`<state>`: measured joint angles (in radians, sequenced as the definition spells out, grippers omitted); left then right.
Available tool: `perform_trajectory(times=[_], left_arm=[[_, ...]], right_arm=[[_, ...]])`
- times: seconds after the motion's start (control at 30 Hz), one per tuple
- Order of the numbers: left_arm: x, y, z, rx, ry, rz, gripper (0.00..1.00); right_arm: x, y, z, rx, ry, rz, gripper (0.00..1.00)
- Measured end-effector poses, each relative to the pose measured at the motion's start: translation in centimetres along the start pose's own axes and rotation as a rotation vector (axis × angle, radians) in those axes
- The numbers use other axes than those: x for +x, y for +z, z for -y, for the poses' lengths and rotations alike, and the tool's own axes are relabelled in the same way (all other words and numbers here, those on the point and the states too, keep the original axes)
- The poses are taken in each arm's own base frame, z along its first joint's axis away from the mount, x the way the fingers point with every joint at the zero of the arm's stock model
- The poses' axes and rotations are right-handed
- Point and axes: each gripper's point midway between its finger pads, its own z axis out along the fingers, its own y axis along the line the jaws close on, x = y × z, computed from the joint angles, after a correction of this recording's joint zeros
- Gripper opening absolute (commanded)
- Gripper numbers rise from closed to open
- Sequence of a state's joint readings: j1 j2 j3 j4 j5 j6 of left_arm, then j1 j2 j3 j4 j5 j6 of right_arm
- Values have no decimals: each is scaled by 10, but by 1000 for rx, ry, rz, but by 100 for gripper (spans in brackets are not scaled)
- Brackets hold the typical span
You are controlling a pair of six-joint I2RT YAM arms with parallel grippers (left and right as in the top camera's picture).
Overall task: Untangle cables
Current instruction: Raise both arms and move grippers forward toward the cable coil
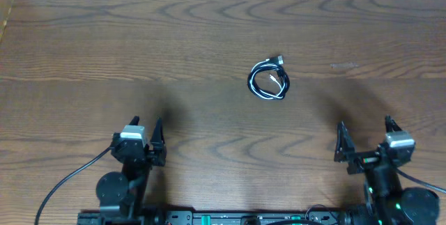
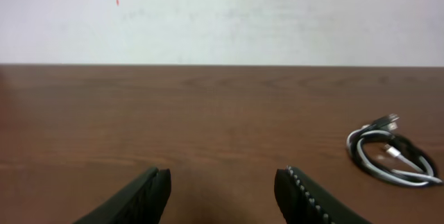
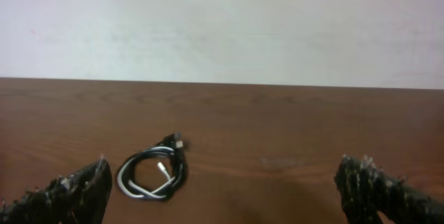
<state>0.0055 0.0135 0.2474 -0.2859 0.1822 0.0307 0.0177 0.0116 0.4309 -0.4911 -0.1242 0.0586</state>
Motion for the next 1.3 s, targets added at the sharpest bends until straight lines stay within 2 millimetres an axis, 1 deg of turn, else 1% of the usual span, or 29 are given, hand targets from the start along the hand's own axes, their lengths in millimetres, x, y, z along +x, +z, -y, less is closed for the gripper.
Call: perform_trajectory(times=[0.1,0.17,0.33,0.57,0.77,0.83,0.93,0.97,1.07,1.1,1.13,1.17,1.23,1.3], left_arm=[[-16,-12,2,1,3,-15,54],[-23,-18,4,1,7,-32,54],[-36,-33,6,1,6,-130,54],[-60,-41,8,-2,-5,-239,54],[-96,-48,10,-2,-6,-252,54],[-109,-47,11,-2,-4,-238,54],[-119,-44,11,-2,-4,-238,54],[-120,-42,10,-2,-5,-244,54],[-119,-34,10,1,-6,-270,54],[-119,-30,11,11,-8,-277,54],[-120,-27,14,27,-10,-279,54],[-122,-23,18,57,-14,-280,54],[-123,-20,22,84,-18,-278,54],[-124,-18,27,110,-21,-278,54]], right_arm=[[-18,-10,-5,-18,9,29,99],[-26,-14,-9,-36,12,47,99],[-37,-21,-16,-72,39,64,99],[-53,-28,-22,-95,58,46,99],[-65,-25,-26,-108,69,-21,99],[-76,-24,-27,-116,62,-29,99],[-92,-22,-32,-137,36,-32,99],[-98,-20,-33,-144,25,-38,99],[-105,-11,-34,-152,3,-91,99],[-107,-5,-34,-153,-5,-119,99],[-108,2,-33,-154,-13,-146,99],[-108,15,-32,-156,-24,-194,99],[-105,29,-30,-159,-27,-249,99],[-103,49,-28,-161,-28,-307,99]])
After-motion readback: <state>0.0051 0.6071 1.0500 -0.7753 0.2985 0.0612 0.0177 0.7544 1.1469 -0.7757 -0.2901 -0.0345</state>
